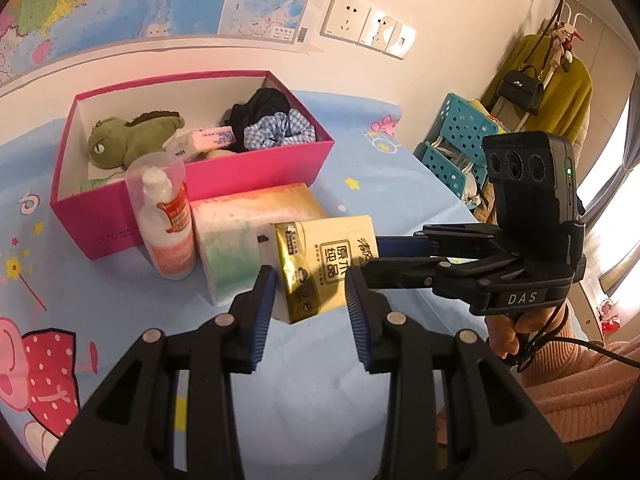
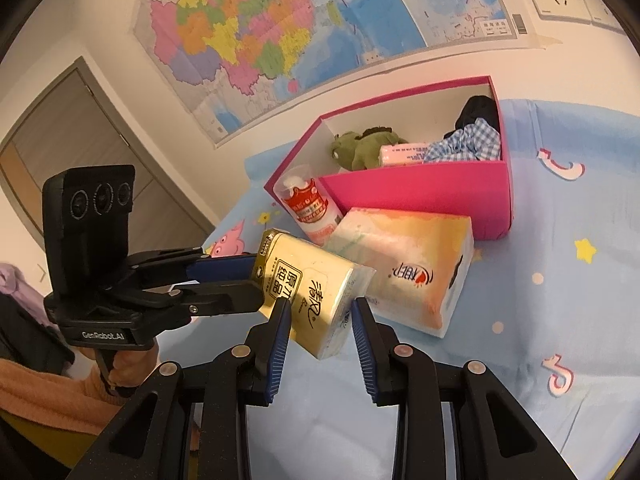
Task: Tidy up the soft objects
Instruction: 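Carry the yellow tissue pack over the pink box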
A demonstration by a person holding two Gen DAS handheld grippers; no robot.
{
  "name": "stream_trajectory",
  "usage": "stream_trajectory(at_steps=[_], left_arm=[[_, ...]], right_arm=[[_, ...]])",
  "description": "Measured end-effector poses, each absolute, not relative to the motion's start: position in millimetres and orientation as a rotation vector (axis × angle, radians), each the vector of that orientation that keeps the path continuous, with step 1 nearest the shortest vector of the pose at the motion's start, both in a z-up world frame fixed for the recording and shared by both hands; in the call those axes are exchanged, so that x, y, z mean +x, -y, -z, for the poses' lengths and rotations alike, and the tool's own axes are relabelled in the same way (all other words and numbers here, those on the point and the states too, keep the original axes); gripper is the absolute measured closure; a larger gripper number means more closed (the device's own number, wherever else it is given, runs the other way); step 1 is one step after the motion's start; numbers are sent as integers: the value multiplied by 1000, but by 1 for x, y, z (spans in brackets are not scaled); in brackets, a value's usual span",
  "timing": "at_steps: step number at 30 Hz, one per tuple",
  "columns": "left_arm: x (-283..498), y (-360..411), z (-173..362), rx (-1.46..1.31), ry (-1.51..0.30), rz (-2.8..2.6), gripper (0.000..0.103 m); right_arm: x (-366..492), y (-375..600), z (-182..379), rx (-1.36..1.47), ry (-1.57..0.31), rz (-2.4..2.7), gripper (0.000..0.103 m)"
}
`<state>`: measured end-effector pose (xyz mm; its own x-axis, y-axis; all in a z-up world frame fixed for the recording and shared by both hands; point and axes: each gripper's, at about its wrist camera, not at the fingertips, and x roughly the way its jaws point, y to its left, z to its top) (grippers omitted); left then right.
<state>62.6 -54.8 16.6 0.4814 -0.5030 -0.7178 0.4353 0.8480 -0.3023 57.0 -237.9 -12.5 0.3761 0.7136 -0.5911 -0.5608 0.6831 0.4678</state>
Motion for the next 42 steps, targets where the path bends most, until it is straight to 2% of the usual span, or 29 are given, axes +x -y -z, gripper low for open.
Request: stream_trajectory(at_steps=[42], left_arm=[[114, 52, -43, -57, -831, 515, 66]], right_arm=[[107, 229, -27, 146, -738, -813, 70]])
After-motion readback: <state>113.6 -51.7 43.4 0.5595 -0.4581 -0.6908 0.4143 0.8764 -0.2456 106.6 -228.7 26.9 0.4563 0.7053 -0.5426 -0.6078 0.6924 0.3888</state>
